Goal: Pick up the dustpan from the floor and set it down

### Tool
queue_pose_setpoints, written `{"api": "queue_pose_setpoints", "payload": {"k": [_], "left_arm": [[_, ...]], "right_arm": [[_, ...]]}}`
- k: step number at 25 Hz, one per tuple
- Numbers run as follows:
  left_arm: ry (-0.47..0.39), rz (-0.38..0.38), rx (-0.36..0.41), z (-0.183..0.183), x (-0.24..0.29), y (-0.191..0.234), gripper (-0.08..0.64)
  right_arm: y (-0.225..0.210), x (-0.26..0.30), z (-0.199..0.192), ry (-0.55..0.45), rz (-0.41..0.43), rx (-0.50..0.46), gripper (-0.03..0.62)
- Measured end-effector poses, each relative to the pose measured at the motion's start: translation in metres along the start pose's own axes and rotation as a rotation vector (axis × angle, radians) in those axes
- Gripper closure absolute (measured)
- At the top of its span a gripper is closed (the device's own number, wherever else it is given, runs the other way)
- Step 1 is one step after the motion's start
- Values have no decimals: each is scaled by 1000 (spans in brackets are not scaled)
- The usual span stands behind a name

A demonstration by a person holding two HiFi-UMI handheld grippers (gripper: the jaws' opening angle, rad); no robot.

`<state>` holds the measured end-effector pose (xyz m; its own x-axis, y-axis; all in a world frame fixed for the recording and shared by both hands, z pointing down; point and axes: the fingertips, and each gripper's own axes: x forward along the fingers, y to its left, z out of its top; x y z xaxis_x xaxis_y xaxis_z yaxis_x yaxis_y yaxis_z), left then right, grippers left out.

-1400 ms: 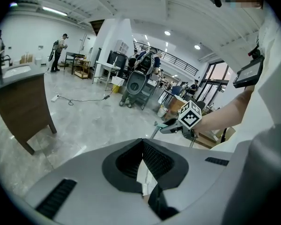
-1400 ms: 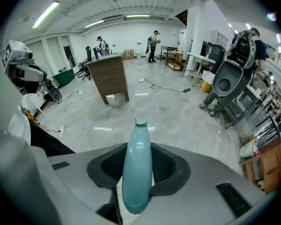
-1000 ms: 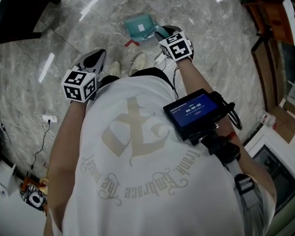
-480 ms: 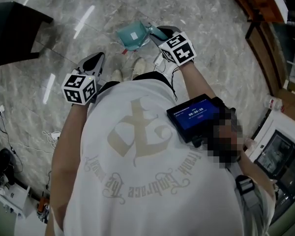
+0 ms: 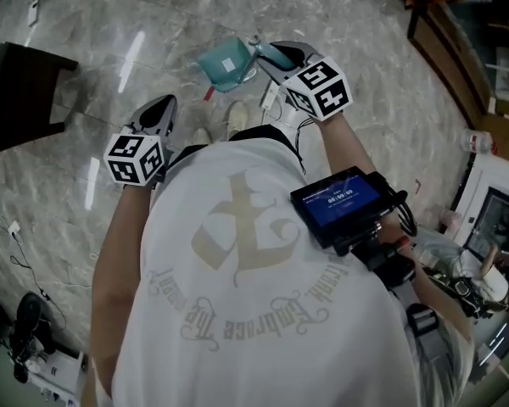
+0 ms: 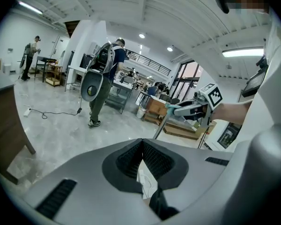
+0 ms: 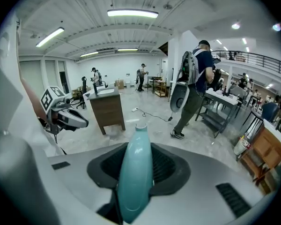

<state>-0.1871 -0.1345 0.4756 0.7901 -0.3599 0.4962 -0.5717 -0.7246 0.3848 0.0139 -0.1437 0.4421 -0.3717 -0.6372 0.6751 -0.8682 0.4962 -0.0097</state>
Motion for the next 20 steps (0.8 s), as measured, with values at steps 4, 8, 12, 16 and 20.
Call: {"api": "queue_pose_setpoints", "payload": {"k": [4,8,12,16,20], "left_arm": [[9,-41,35,1,2,-14,548],[19,-81,74,-1,4,-31,548],[29,-128,107,7,17,-38,548],[43,-185,139,13,29,-44,548],[59,-224,183,15,39,-49,548]], "right_arm": [[0,-33,2,-53,-52,40,454],[4,-62,2,-95,-97,60,454],[0,-78,1,-121,-134,95,454],[-3,-98,2,-156,-177,145,454],[-8,-111,1,-176,-216,173,454]]}}
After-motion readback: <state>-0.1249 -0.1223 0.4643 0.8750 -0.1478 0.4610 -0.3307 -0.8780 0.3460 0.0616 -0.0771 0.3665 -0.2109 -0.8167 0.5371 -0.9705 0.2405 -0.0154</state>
